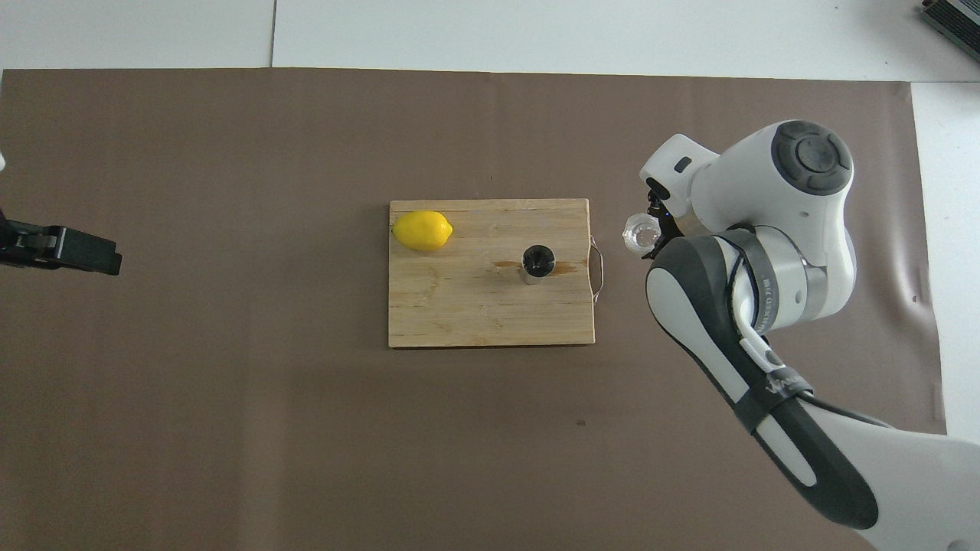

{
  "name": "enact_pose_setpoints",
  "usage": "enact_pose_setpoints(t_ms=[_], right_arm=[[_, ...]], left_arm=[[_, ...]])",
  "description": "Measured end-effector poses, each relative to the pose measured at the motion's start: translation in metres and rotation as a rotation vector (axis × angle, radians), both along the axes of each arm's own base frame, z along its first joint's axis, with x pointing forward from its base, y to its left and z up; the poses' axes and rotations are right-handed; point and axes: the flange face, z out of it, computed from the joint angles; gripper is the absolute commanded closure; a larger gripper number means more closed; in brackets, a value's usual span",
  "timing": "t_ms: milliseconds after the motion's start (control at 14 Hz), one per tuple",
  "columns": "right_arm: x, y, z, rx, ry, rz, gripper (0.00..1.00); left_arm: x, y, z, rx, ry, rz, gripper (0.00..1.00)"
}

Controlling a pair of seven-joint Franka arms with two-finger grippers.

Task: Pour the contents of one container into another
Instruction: 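Carry the glass back with the right gripper and lower it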

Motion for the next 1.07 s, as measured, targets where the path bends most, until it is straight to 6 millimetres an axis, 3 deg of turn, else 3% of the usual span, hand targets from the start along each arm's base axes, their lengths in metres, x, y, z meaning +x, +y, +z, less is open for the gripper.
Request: enact_pose_setpoints(t_ms=[214, 429, 786, 1071], right_arm=[[-0.008, -0.051, -0.031, 0.037, 0.004, -0.01, 0.55], [-0.021, -0.083, -0.051, 0.068, 0.035, -0.024, 0.55], [-0.042, -0.103, -0.075, 0.106, 0.085, -0.065, 0.55], [-0.049, -0.131, -0.086, 0.128, 0.08, -0.054, 0.55]], left_arm=[[0.0, 0.0, 0.0, 0.0, 0.0, 0.0, 0.0], [0.0, 0.0, 0.0, 0.0, 0.0, 0.0, 0.0], [0.0, 0.0, 0.0, 0.0, 0.0, 0.0, 0.0], [0.0, 0.0, 0.0, 0.0, 0.0, 0.0, 0.0]])
